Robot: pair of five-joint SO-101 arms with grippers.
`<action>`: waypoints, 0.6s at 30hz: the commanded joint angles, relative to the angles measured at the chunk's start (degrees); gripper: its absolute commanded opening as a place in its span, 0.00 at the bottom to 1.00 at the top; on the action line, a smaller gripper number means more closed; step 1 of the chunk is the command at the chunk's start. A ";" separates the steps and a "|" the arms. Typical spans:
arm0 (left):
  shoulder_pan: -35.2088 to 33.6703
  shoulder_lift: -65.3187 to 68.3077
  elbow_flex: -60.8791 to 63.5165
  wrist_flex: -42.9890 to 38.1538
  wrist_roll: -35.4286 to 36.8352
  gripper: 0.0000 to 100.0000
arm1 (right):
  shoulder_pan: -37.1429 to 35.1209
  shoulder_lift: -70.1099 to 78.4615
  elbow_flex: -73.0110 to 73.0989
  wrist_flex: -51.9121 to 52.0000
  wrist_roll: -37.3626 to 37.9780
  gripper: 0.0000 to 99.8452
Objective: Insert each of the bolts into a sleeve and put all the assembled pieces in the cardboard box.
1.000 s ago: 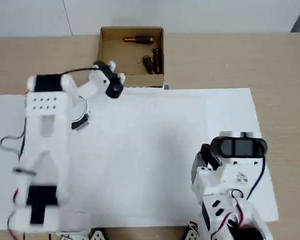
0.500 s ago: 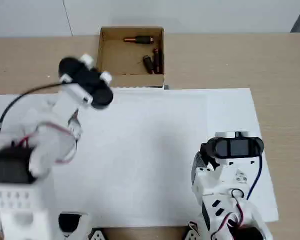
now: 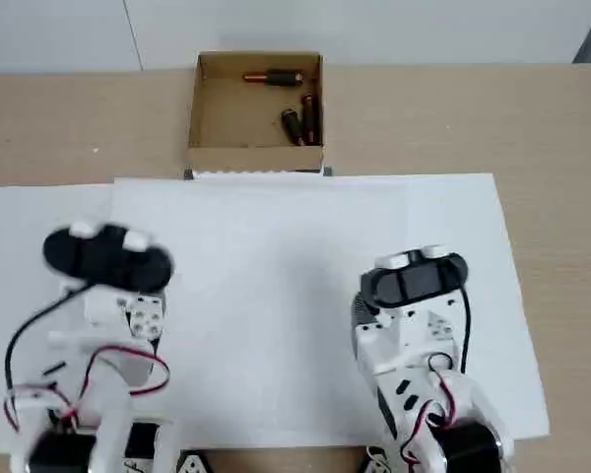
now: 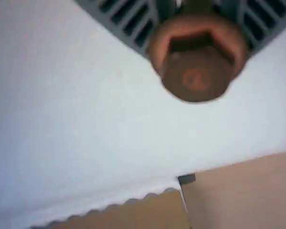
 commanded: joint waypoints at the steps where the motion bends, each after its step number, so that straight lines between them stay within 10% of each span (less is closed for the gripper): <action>1: 0.26 -10.81 7.52 -4.13 4.31 0.00 | -1.63 -0.31 1.41 -5.49 0.62 0.00; 18: 0.88 -13.98 16.84 -11.96 33.85 0.00 | -14.11 -0.31 13.98 -20.79 0.70 0.00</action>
